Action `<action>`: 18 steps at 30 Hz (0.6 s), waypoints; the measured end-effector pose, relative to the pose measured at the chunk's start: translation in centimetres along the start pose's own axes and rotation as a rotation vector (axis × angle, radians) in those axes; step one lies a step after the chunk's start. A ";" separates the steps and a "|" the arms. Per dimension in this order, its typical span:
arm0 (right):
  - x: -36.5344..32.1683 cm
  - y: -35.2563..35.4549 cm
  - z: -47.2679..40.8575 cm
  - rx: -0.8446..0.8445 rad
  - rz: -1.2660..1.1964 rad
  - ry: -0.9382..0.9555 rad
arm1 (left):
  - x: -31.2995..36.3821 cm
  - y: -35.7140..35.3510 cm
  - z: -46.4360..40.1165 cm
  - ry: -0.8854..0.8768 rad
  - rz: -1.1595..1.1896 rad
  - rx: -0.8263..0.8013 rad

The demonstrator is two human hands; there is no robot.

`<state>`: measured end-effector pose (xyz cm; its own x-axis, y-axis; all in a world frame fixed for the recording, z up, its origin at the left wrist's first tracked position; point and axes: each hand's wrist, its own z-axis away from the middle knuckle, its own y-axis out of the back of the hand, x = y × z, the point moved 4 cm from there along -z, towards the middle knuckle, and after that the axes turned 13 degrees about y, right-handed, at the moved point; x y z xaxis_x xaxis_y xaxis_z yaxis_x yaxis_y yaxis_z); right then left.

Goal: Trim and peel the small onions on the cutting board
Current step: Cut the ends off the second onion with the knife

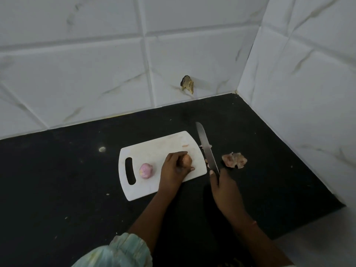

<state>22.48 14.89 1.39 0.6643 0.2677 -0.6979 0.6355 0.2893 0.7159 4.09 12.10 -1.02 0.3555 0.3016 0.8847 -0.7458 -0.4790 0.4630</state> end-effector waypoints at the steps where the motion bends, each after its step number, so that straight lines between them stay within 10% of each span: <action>1: -0.3 -0.3 0.0 -0.008 -0.001 0.018 | -0.1 0.1 0.0 -0.005 -0.003 0.004; 18: -2.3 -1.2 -1.4 -0.110 -0.067 0.043 | -1.0 0.8 0.2 0.102 0.230 0.065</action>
<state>19.64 15.21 2.06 0.6027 0.2834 -0.7459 0.6290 0.4065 0.6627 3.29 11.30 -1.52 0.1193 0.2584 0.9586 -0.7616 -0.5956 0.2554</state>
